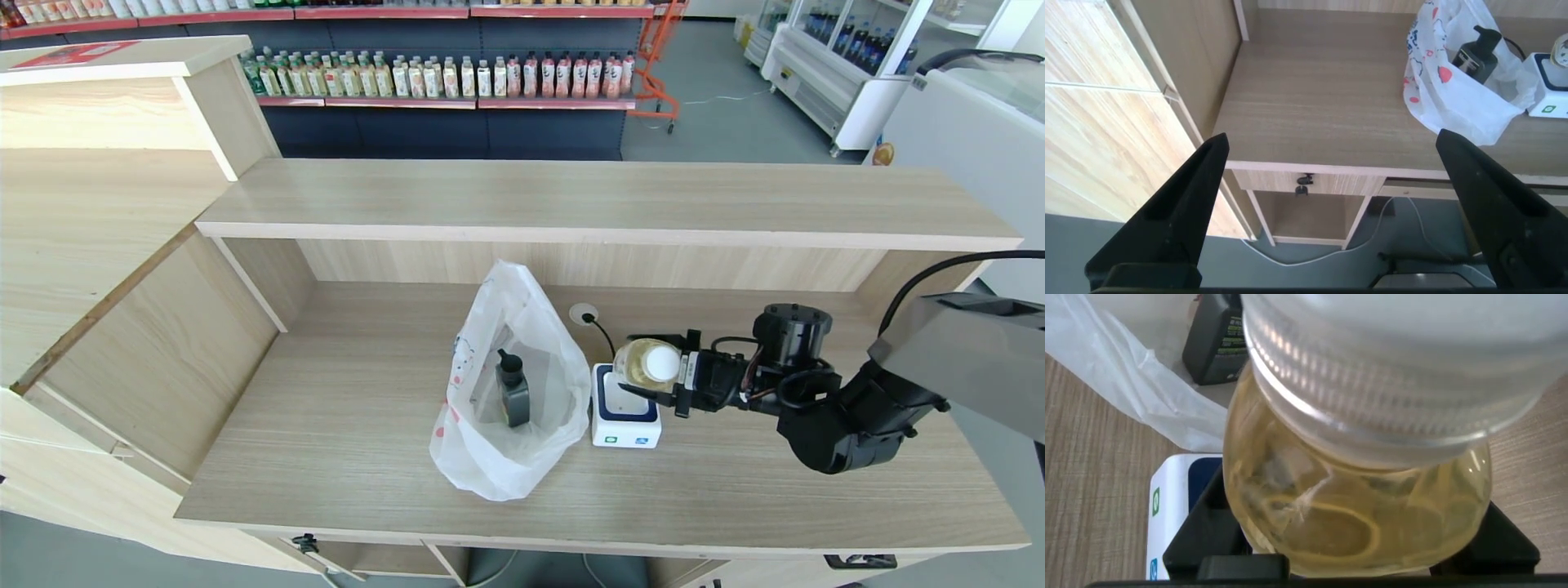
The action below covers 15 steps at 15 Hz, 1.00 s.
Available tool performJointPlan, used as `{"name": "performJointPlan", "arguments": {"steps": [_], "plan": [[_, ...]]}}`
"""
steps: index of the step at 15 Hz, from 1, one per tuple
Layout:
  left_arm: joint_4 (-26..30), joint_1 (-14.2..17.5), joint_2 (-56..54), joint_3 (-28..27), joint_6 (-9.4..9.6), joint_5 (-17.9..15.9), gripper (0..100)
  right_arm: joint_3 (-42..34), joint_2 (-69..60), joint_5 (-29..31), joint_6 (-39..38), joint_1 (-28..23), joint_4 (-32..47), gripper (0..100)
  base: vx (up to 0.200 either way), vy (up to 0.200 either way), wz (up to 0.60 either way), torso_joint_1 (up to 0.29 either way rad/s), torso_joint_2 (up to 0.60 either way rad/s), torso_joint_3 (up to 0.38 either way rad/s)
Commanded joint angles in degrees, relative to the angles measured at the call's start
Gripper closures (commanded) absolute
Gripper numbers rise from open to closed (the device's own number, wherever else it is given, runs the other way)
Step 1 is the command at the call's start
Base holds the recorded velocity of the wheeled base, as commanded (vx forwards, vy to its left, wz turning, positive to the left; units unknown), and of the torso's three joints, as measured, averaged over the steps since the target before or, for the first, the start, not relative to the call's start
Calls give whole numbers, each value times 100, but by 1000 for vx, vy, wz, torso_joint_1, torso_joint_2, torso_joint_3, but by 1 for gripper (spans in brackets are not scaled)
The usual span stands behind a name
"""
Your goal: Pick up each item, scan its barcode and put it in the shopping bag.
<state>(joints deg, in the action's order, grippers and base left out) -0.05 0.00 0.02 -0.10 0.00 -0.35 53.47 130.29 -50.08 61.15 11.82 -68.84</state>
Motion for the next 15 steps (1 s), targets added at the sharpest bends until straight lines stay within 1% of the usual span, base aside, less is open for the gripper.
{"name": "performJointPlan", "arguments": {"steps": [1, 7, 9, 12, 13, 14, 15], "plan": [[5, 0, -2, 1, 0, 0, 0, 23, 58, 7, 2, 4, 11, 100, 0, 0, 0, 0, 0, 0], [-4, 0, -2, 1, 0, 0, 0, 6, 84, 7, -33, 4, -103, 100, 0, 0, 0, 0, 0, 0], [5, 0, -2, 1, 0, 0, 0, -29, -30, 16, -252, -5, -112, 100, 0, 0, 0, 0, 0, 0], [5, 0, -2, 1, 0, 0, 0, -337, -874, 95, -1861, -189, -112, 100, 0, 0, 0, 0, 0, 0], [5, 0, -2, 1, 0, 0, 0, -460, -1164, 306, -2388, -189, -112, 100, 0, 0, 0, 0, 0, 0], [5, 0, -2, 1, 0, 0, 0, -539, -1313, 490, -2713, -181, -112, 100, 0, 0, 0, 0, 0, 0], [-4, 0, -2, 1, 0, 0, 0, -653, -1630, 1009, -3619, -128, -103, 100, 0, 0, 0, 0, 0, 0]]}}
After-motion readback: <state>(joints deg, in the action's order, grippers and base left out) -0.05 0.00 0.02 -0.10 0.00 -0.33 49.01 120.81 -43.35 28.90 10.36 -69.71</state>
